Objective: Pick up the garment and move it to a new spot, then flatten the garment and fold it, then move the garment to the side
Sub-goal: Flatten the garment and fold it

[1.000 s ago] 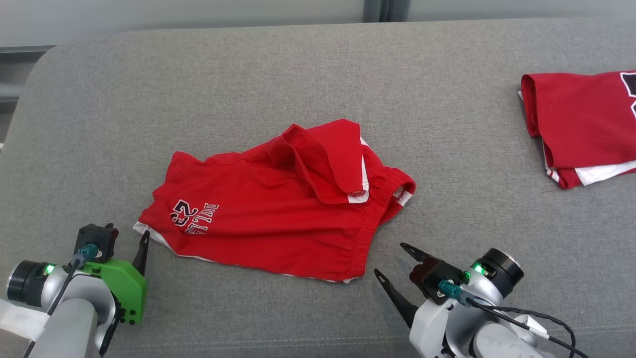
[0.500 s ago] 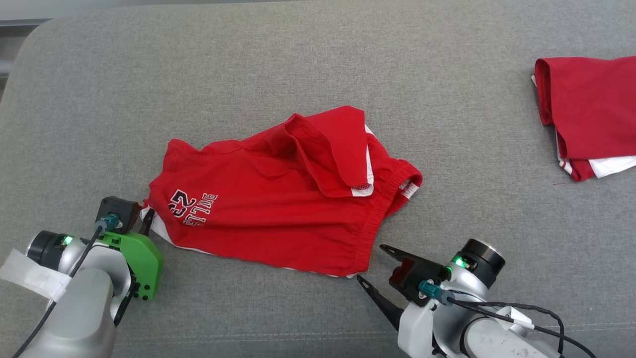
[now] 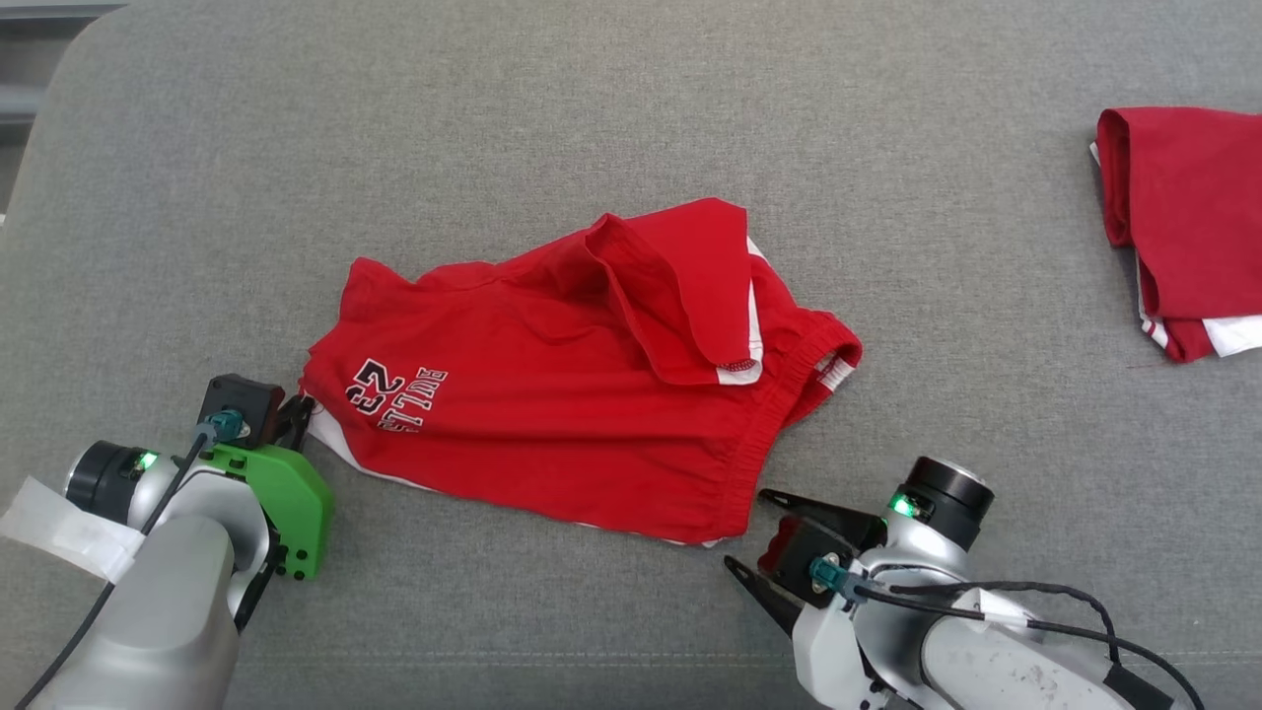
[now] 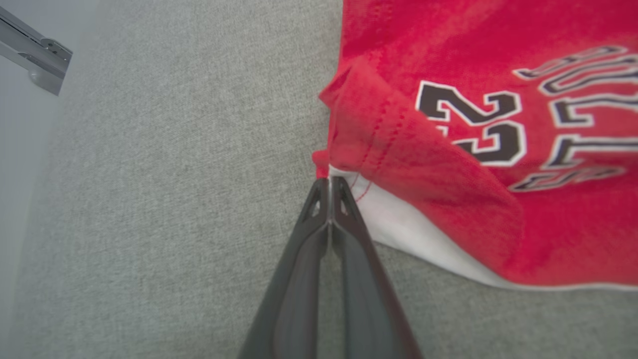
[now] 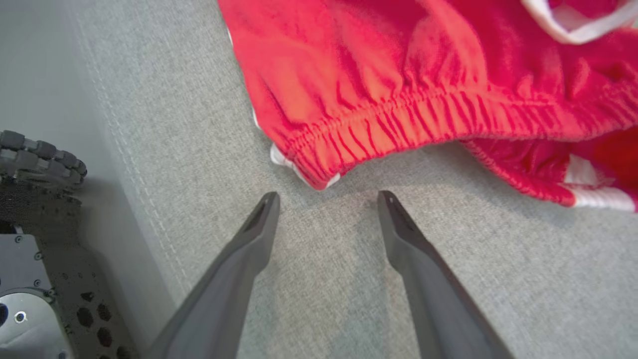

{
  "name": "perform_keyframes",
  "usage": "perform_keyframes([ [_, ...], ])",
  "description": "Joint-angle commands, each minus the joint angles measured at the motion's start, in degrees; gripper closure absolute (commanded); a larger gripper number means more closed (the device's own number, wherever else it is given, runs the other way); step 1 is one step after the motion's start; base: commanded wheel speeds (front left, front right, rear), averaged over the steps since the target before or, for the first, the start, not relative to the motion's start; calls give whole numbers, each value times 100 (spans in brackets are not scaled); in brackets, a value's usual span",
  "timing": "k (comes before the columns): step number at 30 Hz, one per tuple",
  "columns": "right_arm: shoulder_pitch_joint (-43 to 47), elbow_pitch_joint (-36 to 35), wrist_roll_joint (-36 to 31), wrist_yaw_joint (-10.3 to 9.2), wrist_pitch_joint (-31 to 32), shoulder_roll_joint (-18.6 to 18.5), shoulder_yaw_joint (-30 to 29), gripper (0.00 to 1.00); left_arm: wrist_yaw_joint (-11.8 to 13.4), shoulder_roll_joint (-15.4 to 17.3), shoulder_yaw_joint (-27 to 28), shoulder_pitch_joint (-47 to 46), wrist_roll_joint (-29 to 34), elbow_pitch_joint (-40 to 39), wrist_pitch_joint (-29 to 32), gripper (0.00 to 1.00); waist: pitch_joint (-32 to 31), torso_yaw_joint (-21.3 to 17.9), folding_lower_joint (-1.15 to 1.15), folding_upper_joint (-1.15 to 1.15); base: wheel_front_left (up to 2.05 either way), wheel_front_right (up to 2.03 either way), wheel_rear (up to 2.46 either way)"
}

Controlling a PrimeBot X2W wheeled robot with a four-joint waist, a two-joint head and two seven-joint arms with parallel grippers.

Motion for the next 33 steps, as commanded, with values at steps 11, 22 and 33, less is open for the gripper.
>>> perform_keyframes([
  [11, -410, 112, 79, -2, -262, -25, 367, 0, 16, -54, -266, -276, -242, 373, -270, 100, 75, 94, 0, 0, 0, 0, 0],
  [22, -441, 419, 186, -2, -326, 122, 356, 100, 15, -52, -464, -449, -492, 634, -451, 100, 117, 67, 0, 0, 0, 0, 0],
  [33, -59, -147, 1012, -5, -713, 108, -802, 100, 50, -47, 188, -295, -1106, 312, -818, 100, -163, 71, 0, 0, 0, 0, 0],
])
